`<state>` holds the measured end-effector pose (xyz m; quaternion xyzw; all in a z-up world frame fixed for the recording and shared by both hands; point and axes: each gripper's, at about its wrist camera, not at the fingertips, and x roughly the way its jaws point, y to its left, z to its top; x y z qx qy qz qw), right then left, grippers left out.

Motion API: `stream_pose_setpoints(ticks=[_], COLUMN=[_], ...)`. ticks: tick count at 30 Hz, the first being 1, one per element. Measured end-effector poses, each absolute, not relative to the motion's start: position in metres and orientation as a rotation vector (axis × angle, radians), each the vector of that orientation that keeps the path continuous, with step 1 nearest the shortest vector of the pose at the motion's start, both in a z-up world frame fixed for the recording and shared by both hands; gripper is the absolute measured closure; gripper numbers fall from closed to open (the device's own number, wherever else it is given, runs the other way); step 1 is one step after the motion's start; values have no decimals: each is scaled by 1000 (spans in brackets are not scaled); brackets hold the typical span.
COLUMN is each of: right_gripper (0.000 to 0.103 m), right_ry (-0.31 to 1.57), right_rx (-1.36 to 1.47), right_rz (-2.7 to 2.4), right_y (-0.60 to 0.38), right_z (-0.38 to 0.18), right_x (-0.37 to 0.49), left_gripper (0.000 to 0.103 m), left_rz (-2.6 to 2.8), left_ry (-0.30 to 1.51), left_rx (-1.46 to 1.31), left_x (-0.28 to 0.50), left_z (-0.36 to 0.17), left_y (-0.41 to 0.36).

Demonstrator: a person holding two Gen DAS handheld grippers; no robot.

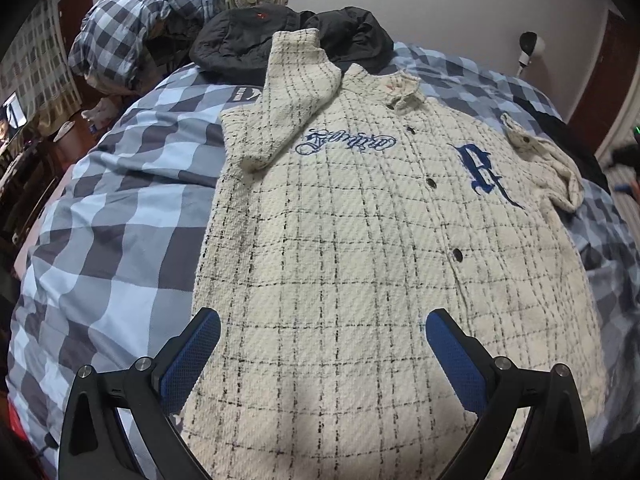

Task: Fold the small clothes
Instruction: 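Fold the held sleeve across the jacket body and open the right tool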

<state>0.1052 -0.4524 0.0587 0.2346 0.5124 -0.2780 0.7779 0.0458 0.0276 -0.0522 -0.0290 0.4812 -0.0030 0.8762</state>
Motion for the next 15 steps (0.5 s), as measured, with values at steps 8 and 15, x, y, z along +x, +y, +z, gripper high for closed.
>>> stream_pose_setpoints(ticks=[8, 15], right_gripper=[25, 25], right_ry=[1114, 1194], right_rx=[100, -249], right_rz=[-340, -343], right_y=[-297, -259], right_z=[27, -25], right_x=[199, 248], left_gripper=[0, 0], left_rz=[-14, -36], left_ry=[1028, 1033], left_rx=[-89, -96], left_x=[48, 50], left_z=[-59, -59], left_y=[31, 26])
